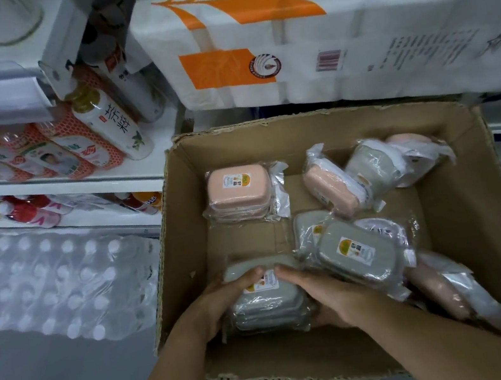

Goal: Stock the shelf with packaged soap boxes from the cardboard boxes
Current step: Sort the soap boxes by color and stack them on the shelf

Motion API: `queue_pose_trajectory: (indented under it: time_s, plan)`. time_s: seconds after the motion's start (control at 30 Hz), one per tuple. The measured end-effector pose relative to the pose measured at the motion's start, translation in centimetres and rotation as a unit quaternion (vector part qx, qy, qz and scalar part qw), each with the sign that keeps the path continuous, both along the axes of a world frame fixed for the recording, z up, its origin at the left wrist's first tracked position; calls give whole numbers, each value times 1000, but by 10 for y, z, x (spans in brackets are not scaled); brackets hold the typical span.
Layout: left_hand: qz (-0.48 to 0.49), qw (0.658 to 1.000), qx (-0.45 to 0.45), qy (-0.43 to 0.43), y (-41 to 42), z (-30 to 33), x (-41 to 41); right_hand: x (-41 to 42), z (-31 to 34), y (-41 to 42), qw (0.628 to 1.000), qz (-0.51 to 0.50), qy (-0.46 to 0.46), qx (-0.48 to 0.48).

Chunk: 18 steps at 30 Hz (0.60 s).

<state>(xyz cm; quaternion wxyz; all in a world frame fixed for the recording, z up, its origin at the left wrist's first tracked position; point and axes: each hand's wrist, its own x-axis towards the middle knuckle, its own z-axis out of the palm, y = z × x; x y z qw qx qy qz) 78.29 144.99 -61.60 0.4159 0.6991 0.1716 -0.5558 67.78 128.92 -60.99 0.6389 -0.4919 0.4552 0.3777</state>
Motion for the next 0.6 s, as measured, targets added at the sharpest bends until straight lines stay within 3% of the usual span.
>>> queue_pose_trajectory:
  time_s: [0.27, 0.37, 0.6]
  plan:
    - [39, 998, -48, 2, -3, 18, -14, -19, 14, -5, 999, -1, -50, -9]
    - [9, 997, -66, -29, -13, 36, -16, -29, 22, -17, 996, -12, -92, -16]
    - [6, 970, -222, -94, -55, 102, -18, -29, 79, -64, 975, -62, -211, -41]
